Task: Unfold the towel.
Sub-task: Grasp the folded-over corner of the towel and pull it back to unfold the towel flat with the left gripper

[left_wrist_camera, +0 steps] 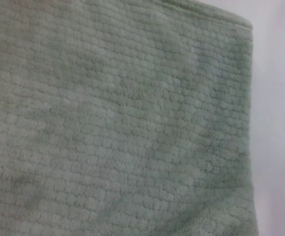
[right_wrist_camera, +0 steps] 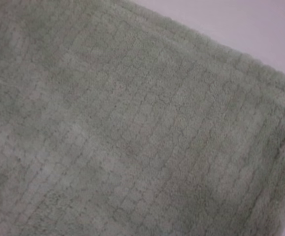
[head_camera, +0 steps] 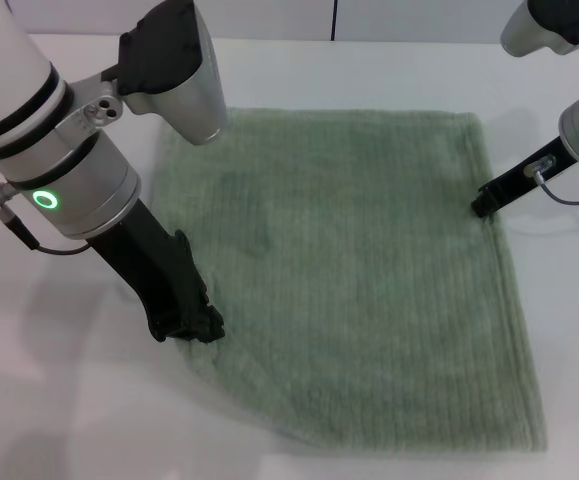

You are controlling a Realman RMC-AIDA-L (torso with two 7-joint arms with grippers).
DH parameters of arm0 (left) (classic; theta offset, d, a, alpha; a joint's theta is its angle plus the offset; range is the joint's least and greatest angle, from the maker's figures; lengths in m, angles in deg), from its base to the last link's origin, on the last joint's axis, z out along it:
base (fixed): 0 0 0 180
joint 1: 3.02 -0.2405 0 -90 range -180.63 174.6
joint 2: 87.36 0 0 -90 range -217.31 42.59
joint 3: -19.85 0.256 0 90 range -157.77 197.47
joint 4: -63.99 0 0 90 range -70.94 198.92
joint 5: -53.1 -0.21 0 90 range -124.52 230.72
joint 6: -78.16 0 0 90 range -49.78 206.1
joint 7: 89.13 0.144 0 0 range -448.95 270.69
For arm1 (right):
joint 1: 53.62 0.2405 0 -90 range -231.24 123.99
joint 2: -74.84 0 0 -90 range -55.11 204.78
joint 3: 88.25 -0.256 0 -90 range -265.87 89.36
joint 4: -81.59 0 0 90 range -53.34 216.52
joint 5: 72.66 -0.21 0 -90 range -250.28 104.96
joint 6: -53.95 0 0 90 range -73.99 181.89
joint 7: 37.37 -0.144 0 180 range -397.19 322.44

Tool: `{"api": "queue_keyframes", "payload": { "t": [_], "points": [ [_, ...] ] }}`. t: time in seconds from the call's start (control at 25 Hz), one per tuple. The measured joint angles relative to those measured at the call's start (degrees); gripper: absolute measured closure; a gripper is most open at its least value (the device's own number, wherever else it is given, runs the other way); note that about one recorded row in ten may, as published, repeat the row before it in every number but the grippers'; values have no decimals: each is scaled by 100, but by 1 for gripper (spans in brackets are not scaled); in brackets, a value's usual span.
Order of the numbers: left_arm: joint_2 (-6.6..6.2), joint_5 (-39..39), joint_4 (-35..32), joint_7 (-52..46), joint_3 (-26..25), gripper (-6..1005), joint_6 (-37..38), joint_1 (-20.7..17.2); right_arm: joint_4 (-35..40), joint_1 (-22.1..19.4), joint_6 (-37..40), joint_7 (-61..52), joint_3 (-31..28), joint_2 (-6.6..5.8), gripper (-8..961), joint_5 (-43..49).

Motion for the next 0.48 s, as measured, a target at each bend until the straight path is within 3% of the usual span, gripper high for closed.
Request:
{"api": "queue_keyframes", "payload": {
  "t": [0.48],
  "points": [
    [-2, -128, 73, -210, -1, 938, 7, -83, -29, 30, -59, 10, 0, -6, 953, 0]
  ]
}}
